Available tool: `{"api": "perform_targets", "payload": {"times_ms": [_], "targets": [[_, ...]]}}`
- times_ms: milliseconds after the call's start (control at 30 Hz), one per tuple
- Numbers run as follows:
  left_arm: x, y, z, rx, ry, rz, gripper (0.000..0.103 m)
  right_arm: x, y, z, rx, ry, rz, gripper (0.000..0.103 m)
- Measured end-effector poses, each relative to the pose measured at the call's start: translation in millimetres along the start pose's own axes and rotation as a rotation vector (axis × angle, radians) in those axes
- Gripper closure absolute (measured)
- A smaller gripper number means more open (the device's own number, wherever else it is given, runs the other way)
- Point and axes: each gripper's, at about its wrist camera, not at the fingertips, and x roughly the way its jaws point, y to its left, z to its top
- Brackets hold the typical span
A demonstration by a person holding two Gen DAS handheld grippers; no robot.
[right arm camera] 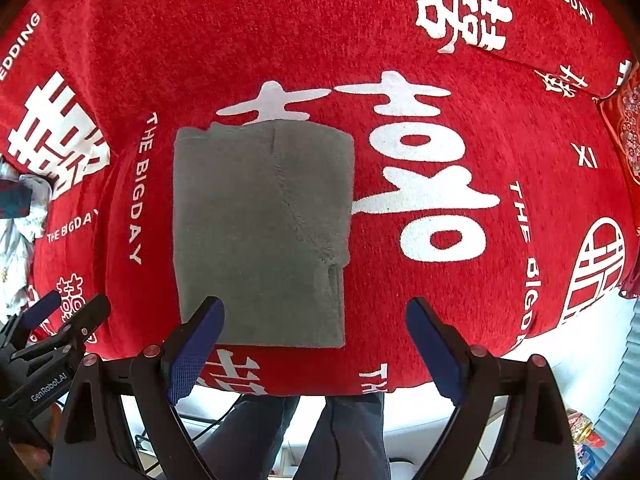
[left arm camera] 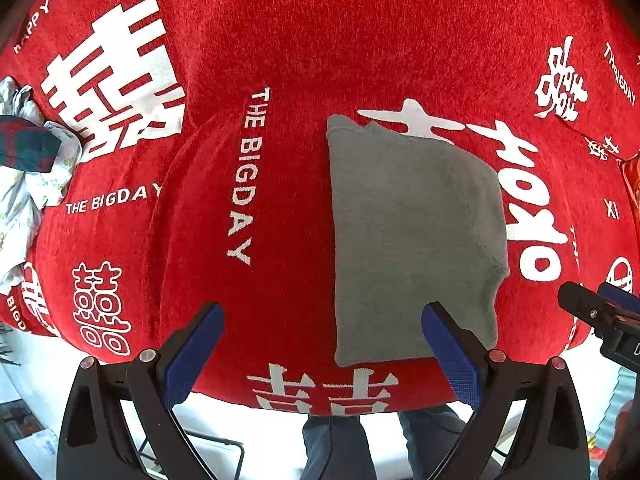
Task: Fold small clothes
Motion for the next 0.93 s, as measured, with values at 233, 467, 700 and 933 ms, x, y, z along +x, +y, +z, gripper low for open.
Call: {"api": "perform_targets", "payload": {"times_ms": [233,467,700,933], "targets": [[-0.5,1.4,0.7,-0.002,-0.001,0.001,0.004,0.3,0.5,-0.3,0.0,0.001,0.0,0.009],[-0.8,1.8,0.9,0.001,-0.002,0.004,0.004,1.9,2.2,-0.5,-0.011,0.003,0.0,0.009],[-1.1,2.0,0.7,0.002,-0.007,0.017,0.004,2.8,3.4,3.1,-0.029,0.007,0.006,0.009],[-5.4,0.8,0.9,0.001,-0.037,0.012,0.004,4.3,2.5,5.4,-0.034,0.013,0.009,0.009]]}}
